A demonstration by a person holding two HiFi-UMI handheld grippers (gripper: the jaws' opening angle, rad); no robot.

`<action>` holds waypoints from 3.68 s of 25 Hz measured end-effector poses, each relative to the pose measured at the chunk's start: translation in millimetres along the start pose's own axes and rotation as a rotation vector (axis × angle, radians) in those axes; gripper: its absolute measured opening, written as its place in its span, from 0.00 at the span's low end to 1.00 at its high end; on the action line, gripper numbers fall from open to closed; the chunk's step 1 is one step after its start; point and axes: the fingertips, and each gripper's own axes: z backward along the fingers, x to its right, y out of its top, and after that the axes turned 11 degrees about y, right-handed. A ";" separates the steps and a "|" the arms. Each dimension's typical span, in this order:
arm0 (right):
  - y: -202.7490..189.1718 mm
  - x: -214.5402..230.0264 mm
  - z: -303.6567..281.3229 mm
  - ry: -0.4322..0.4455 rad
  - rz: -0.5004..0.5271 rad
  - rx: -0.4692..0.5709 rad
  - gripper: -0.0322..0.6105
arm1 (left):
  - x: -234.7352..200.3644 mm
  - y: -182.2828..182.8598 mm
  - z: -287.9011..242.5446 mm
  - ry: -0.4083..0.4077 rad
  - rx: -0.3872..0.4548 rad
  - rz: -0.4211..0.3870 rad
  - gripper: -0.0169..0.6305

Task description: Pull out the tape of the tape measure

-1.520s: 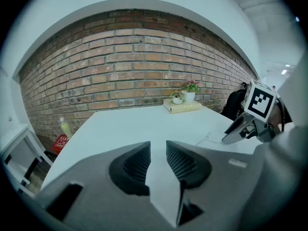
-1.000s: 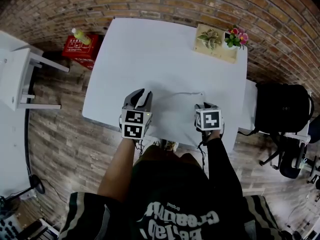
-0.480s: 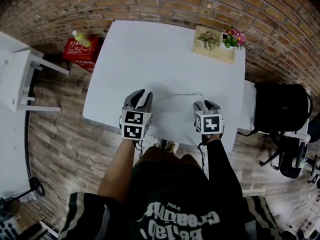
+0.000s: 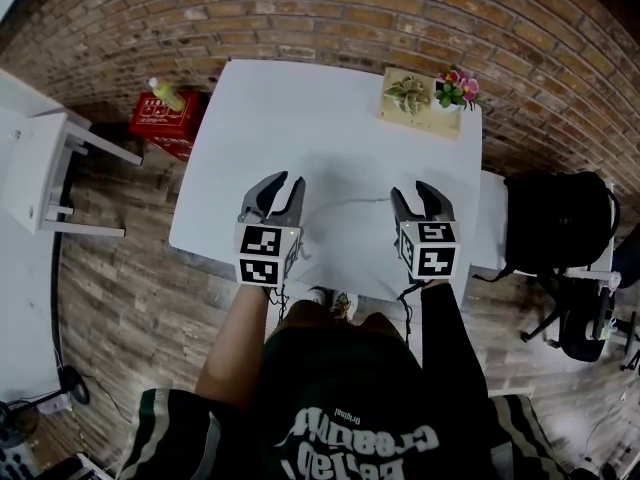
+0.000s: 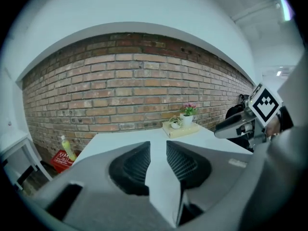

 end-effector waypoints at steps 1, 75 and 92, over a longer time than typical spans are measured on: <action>10.2 0.4 4.4 -0.003 0.012 0.023 0.38 | -0.3 10.6 2.3 0.001 0.022 0.002 0.20; 107.7 -22.6 52.9 0.054 0.212 0.322 0.07 | 41.8 137.5 29.4 -0.126 0.360 -0.079 0.04; 121.0 -26.9 80.1 0.035 0.260 0.384 0.07 | 51.9 153.2 48.9 -0.123 0.409 -0.084 0.04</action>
